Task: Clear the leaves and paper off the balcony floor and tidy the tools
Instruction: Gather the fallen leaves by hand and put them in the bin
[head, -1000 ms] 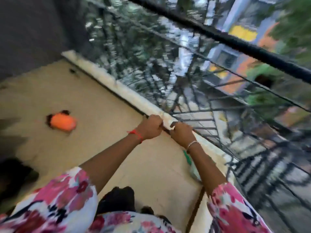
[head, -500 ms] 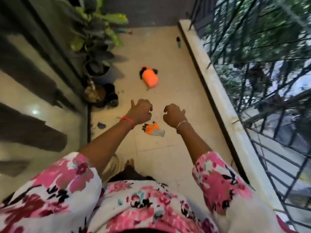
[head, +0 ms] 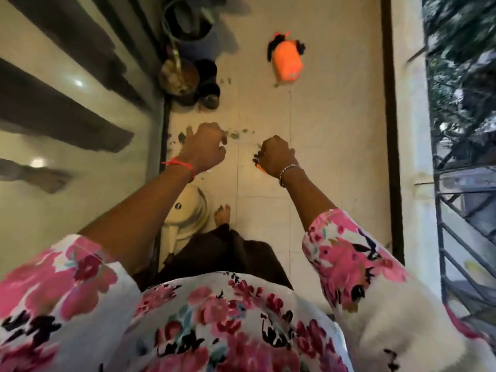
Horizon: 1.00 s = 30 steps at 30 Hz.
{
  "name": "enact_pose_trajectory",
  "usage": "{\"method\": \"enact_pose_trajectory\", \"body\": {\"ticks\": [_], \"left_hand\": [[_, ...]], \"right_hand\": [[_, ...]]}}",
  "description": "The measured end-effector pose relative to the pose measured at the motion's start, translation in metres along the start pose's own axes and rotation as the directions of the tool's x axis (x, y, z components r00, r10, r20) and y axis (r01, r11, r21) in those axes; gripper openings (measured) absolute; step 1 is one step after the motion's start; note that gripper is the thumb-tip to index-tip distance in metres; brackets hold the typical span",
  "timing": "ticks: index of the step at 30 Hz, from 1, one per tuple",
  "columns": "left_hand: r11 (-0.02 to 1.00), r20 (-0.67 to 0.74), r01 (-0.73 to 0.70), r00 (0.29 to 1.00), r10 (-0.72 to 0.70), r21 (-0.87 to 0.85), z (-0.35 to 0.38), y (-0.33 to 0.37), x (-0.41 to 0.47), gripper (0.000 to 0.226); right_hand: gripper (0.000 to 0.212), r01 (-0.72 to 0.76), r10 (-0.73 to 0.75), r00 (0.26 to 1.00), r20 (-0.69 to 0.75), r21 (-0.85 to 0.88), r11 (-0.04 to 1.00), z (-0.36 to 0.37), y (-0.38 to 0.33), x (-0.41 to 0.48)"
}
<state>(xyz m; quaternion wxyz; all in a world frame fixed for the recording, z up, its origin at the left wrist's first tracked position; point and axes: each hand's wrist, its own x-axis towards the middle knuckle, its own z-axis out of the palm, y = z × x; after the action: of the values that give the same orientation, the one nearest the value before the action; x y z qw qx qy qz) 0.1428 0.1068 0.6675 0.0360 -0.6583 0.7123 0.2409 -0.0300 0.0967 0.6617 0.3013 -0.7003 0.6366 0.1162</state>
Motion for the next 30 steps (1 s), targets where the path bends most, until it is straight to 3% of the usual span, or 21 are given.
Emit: {"method": "enact_pose_trajectory", "body": {"ticks": [9, 16, 24, 30], "left_hand": [[0.997, -0.007, 0.015, 1.000, -0.016, -0.078, 0.057, -0.043, 0.052, 0.022], [0.972, -0.020, 0.175, 0.983, -0.180, -0.157, 0.141, -0.058, 0.115, 0.027], [0.870, -0.027, 0.381, 0.912, -0.409, -0.314, 0.293, -0.078, 0.205, 0.043], [0.867, -0.055, 0.399, 0.900, -0.433, -0.299, 0.437, -0.143, 0.277, 0.067]], "right_hand": [[0.033, 0.101, -0.096, 0.992, 0.084, -0.058, 0.993, 0.049, -0.009, 0.072], [0.034, 0.184, -0.179, 0.974, 0.140, -0.023, 0.983, 0.095, 0.032, 0.152], [0.054, 0.329, -0.316, 0.930, 0.189, -0.038, 0.944, 0.193, 0.095, 0.292], [0.067, 0.297, -0.304, 0.948, 0.089, 0.092, 0.951, 0.329, 0.117, 0.401]]}}
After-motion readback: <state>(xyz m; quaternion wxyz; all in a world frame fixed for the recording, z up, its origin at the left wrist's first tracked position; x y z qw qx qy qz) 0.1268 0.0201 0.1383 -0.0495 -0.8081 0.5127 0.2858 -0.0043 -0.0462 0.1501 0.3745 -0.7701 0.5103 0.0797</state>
